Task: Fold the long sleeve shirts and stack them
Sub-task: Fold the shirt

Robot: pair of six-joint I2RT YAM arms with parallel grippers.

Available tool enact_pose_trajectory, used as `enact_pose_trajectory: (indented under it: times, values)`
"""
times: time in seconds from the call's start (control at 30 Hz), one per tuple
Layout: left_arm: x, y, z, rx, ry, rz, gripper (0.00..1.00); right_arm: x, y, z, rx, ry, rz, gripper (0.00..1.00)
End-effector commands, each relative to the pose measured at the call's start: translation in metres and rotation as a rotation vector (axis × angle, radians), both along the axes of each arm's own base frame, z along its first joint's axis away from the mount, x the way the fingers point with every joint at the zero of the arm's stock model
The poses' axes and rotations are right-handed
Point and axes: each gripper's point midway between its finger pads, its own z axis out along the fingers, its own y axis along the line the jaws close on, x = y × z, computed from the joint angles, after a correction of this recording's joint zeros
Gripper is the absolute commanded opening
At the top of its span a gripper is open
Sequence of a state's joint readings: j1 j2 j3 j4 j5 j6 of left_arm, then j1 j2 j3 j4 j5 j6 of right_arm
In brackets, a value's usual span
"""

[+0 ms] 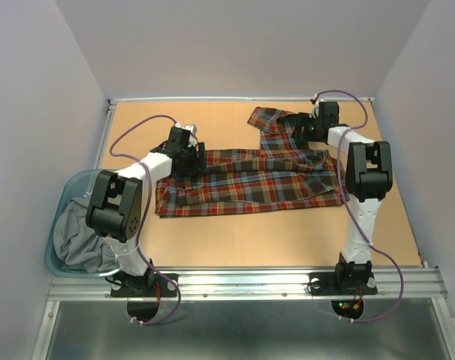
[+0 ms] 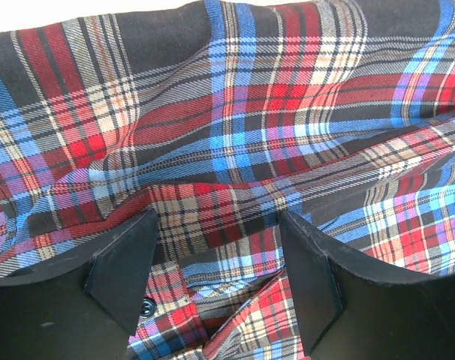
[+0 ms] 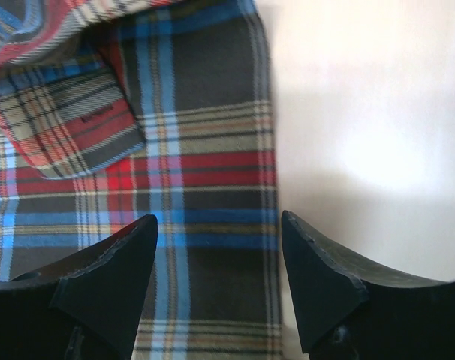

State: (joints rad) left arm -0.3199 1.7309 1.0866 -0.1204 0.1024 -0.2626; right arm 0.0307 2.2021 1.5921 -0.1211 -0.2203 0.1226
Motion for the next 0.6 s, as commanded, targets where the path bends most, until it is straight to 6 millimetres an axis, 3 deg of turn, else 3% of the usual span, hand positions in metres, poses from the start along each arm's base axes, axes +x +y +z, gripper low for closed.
enact_pose_trajectory:
  times: [0.0, 0.13, 0.3, 0.33, 0.43, 0.57]
  values:
    - [0.003, -0.002, 0.013, -0.001, -0.051, -0.009, 0.77, 0.009, 0.02, -0.011, -0.003, -0.002, 0.046, 0.72]
    - [0.001, -0.002, 0.011, -0.005, -0.042, -0.006, 0.77, 0.007, 0.032, -0.021, 0.005, 0.019, 0.058, 0.67]
    - [-0.002, -0.001, 0.008, -0.004, -0.034, -0.006, 0.77, 0.015, 0.03, -0.022, -0.016, 0.008, 0.047, 0.44]
    - [-0.002, -0.002, 0.007, -0.003, -0.032, -0.008, 0.77, 0.019, 0.028, -0.019, -0.024, -0.002, 0.037, 0.33]
    - [-0.004, 0.0, 0.003, -0.001, -0.023, -0.006, 0.77, 0.027, 0.025, -0.006, -0.049, -0.038, 0.037, 0.23]
    - [-0.007, 0.0, 0.002, -0.006, -0.02, -0.001, 0.77, 0.036, 0.025, 0.031, -0.071, -0.115, 0.057, 0.03]
